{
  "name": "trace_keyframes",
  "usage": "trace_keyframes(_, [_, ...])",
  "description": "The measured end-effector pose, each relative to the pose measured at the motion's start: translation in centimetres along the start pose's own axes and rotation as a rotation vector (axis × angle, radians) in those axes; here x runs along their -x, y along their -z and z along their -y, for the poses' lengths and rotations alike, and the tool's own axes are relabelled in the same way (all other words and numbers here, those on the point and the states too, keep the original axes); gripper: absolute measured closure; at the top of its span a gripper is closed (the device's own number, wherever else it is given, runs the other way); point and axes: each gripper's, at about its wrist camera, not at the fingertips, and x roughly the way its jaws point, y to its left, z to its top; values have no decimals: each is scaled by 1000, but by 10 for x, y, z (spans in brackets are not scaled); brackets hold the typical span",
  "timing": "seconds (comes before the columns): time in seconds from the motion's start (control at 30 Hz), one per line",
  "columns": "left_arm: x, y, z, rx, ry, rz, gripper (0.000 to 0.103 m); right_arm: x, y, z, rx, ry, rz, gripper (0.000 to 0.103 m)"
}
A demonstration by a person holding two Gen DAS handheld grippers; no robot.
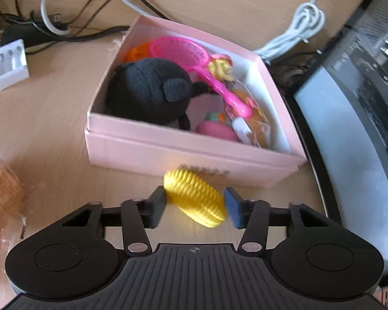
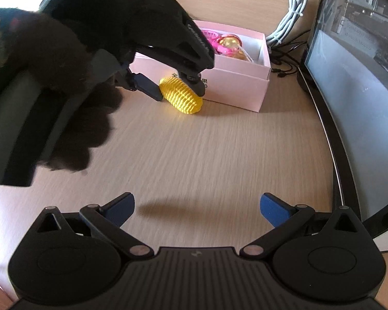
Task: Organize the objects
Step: 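Grasp the white battery charger with the right tool while the left tool holds the corn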
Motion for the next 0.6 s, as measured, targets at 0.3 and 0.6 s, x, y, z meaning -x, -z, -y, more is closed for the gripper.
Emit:
trace_keyframes(0.3, [56, 23, -28, -46, 99, -9, 52, -1, -11, -7, 1, -31, 23, 0])
trace_keyframes(0.6, [161, 46, -129, 99, -9, 78, 51, -6, -74, -58, 56, -244, 92, 0])
